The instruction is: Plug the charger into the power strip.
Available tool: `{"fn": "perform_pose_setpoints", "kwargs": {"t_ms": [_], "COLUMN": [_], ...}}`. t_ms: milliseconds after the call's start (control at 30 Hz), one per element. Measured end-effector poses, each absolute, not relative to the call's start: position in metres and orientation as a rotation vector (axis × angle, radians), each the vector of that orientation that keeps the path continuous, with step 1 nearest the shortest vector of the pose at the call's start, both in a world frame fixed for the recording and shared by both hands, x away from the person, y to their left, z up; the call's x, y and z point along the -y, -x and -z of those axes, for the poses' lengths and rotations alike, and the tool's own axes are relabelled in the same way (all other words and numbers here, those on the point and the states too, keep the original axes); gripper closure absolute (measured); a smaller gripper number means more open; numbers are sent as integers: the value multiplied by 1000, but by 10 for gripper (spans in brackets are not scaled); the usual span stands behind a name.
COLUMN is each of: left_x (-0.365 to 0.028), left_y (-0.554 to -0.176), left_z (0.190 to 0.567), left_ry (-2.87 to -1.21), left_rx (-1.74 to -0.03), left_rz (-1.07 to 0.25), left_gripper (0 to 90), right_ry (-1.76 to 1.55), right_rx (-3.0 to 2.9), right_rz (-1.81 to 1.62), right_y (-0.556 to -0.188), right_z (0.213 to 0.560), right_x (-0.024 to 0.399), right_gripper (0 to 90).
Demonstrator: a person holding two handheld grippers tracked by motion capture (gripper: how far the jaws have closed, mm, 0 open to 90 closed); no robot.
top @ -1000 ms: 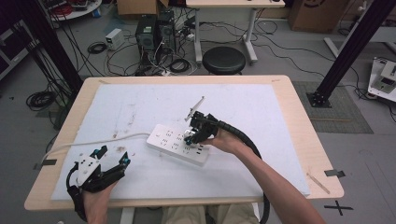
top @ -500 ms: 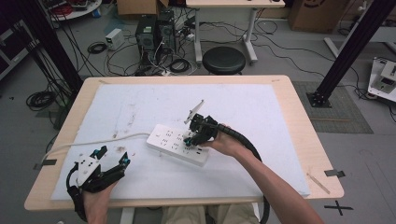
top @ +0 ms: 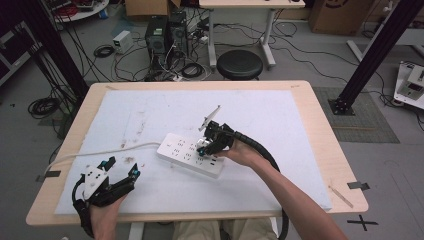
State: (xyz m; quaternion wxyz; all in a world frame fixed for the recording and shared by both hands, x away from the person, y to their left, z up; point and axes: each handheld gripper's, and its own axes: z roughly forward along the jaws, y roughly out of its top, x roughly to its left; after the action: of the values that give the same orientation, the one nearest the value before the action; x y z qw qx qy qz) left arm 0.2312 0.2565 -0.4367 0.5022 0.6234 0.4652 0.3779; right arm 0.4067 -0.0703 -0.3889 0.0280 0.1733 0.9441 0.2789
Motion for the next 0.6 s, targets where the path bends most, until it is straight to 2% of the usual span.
{"fn": "perform_pose_setpoints", "kwargs": {"t_ms": [600], "left_x": [-254], "left_y": [-234], "left_z": [436], "left_ry": [-1504], "left_rx": [-1126], "left_rz": [-905], "left_gripper": [227], "right_ry": [-507], "right_rx": [-2882], "right_rz": [-846], "right_y": [-401], "right_z": [391], "right_x": [68], "right_gripper": [639]}}
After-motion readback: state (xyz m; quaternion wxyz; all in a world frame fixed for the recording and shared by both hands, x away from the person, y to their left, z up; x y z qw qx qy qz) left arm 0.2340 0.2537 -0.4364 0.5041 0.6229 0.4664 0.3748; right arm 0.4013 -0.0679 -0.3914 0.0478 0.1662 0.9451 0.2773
